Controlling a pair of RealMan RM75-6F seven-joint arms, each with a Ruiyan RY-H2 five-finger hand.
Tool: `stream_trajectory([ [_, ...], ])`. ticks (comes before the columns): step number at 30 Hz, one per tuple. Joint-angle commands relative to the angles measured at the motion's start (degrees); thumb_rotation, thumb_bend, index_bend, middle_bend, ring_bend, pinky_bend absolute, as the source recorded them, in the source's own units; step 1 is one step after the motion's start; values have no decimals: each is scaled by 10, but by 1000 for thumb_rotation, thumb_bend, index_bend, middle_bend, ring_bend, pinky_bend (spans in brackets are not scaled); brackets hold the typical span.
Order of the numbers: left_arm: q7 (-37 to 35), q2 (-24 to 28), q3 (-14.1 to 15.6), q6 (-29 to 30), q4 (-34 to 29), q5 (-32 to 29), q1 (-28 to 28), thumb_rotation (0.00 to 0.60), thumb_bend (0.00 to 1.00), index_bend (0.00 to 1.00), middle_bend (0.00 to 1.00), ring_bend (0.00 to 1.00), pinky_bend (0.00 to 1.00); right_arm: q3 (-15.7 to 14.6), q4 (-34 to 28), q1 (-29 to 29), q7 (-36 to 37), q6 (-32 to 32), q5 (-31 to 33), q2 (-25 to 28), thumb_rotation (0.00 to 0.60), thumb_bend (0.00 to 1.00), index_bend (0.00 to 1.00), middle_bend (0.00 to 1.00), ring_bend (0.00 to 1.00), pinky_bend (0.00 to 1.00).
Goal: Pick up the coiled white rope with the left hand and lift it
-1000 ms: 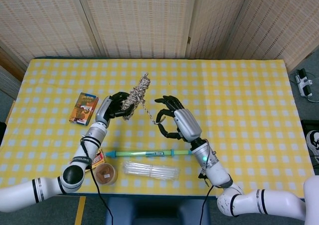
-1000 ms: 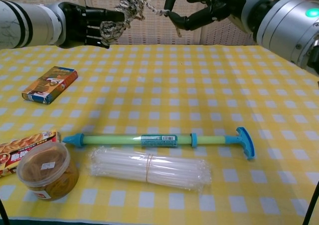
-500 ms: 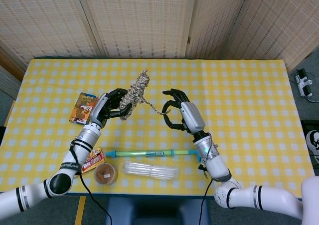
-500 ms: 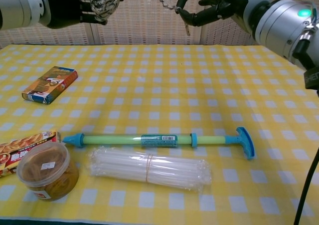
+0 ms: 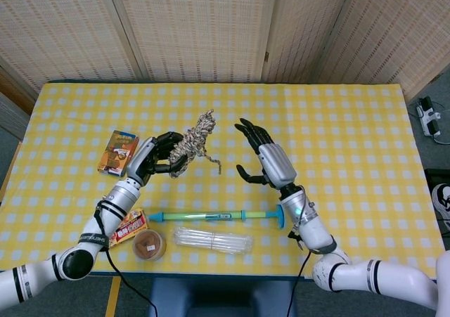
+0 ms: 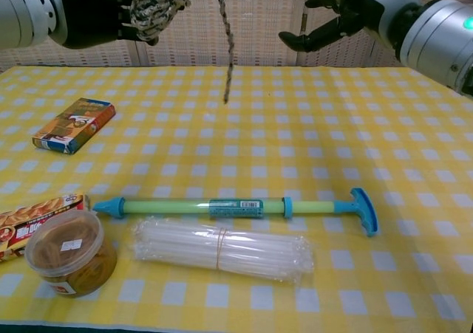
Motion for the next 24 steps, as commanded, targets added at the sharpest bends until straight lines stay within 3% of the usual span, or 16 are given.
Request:
stream_trajectory([
  [1, -6, 4, 3, 2, 3, 4, 1, 600, 580, 713, 690, 644, 662, -24, -5, -16, -27, 8, -22, 26, 600, 445, 0, 0, 0, 0],
  [7, -5, 12, 18, 19, 16, 22, 4, 600, 580, 712, 690, 644, 662, -71, -31, -71, -89, 56, -49, 90, 600, 444, 0, 1, 41, 0],
  [14, -5, 15, 39, 31, 32, 43, 5, 600, 580, 712, 690, 643, 663, -128, -36, -152, -131, 137, -85, 133, 600, 444, 31, 75, 101, 0],
  [24, -7, 11, 59, 63, 37, 80, 8, 600, 580, 713, 690, 642, 662, -188, -44, -262, -76, 224, -129, 174, 600, 444, 31, 35, 69, 0],
])
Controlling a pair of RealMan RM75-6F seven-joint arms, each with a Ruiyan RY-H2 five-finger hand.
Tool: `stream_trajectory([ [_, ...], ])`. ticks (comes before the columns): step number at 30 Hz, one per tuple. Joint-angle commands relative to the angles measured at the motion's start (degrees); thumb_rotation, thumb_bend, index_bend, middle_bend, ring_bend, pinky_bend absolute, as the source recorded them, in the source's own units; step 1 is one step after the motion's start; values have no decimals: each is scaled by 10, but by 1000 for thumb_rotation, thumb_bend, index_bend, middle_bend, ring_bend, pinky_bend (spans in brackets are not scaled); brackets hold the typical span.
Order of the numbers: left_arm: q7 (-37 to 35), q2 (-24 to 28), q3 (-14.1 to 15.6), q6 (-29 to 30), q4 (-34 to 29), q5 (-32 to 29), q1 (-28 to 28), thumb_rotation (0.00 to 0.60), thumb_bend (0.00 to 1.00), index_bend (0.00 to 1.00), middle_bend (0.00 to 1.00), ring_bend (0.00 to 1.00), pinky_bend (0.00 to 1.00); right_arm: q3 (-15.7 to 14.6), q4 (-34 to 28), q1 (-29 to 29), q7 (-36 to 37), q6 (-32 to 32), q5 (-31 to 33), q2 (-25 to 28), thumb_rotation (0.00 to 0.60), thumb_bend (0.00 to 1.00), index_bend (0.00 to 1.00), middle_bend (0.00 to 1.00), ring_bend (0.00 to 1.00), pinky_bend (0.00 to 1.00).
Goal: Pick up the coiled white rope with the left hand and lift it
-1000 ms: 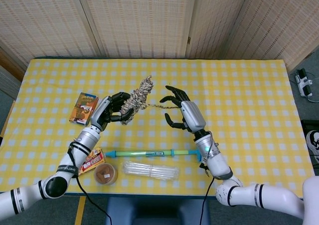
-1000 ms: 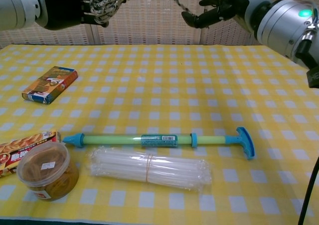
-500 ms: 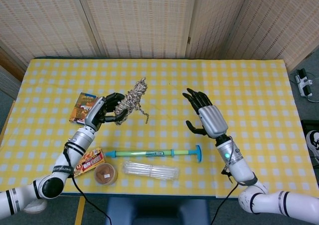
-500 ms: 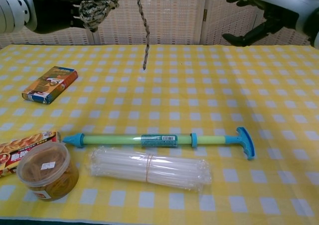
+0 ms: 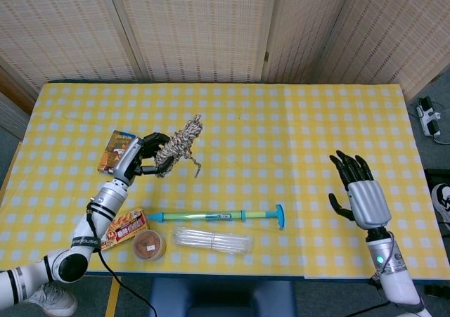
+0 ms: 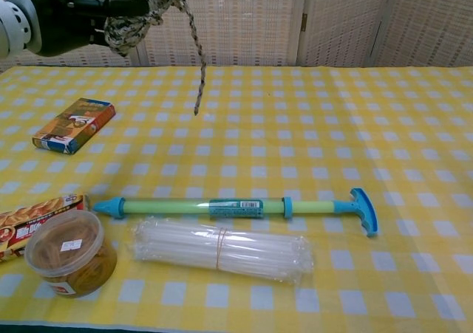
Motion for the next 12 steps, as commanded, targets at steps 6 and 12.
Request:
stream_trajectory([
  [6, 9, -6, 14, 25, 4, 11, -2, 600, 580, 713, 690, 642, 662, -28, 11, -71, 45, 56, -33, 14, 600, 445, 31, 32, 58, 0],
  [12, 18, -7, 21, 45, 2, 16, -4, 600, 580, 713, 690, 642, 662, -25, 23, -82, 62, 38, -27, 23, 600, 444, 31, 18, 41, 0],
])
